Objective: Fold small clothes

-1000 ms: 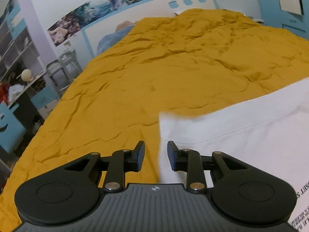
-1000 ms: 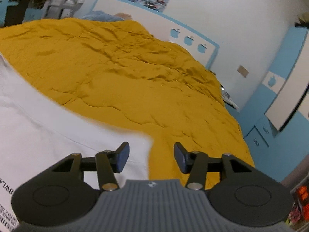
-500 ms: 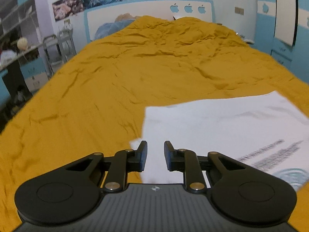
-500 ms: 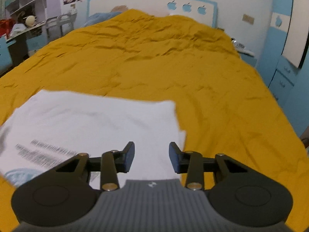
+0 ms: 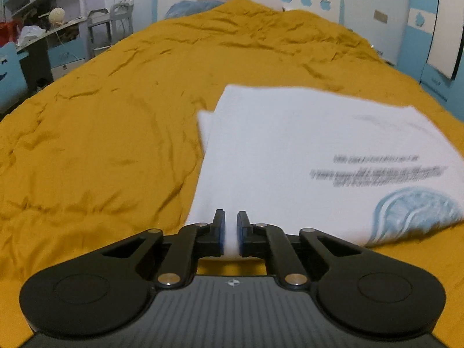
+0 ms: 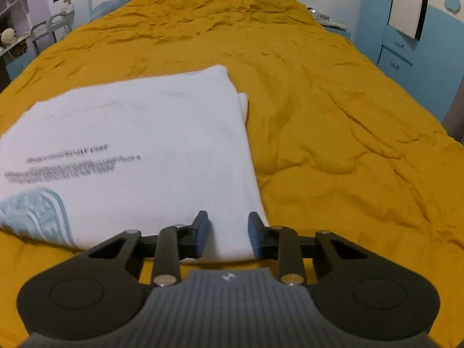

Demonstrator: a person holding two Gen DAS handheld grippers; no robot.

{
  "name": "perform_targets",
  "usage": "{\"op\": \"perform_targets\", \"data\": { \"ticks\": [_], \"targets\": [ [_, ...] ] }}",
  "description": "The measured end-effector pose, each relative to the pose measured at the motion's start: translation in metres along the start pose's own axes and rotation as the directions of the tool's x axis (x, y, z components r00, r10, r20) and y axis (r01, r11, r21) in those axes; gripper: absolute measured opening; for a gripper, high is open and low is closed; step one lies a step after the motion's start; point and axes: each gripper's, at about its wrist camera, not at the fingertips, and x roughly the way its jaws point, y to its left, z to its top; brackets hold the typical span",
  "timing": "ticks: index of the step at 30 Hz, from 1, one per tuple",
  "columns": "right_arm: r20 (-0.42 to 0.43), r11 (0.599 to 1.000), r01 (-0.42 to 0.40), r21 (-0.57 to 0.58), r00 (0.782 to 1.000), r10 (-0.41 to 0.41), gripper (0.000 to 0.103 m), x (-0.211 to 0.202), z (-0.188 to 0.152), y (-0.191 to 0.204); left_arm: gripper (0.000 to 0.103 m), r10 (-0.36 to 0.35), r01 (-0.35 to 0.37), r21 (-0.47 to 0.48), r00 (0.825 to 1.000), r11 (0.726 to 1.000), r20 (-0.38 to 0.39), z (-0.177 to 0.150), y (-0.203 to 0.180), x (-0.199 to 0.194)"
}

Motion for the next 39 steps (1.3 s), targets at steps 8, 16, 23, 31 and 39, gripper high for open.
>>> {"op": "perform_targets", "data": {
  "ticks": [8,16,23,31,39],
  "targets": [
    [0.061,0.994,0.052,-0.091,0.997,-0.047,0.024,0.014,-0.033,0.01,0.007,0.048,-0.047,0.045,0.999,0.998,-0.026,-0.028,-0.003,0.02],
    [0.032,0.994,0.048,-0.095,0.998,-0.046,0.025,0.009,-0.019,0.005,0.008,0.076,-0.076,0.051,0.997,0.996,0.013,-0.022,-0.009,0.002],
    [0.08,1.0,-0.007,-0.025,0.997,0.009,0.043,-0.018,0.007,-0.009,0.012,0.063,-0.063,-0.004,0.995,0.998,0.081,-0.001,-0.008,-0.013],
    [0.076,0.991,-0.102,0.084,0.992,0.096,0.049,-0.005,0.04,-0.03,0.016,0.033,-0.031,-0.021,0.995,0.999,0.099,0.027,-0.018,0.005],
    [0.073,0.944,-0.197,0.266,0.98,0.184,0.051,0.033,0.076,-0.053,0.016,-0.002,0.005,-0.042,0.996,0.999,0.084,0.042,-0.026,0.031]
  ]
}}
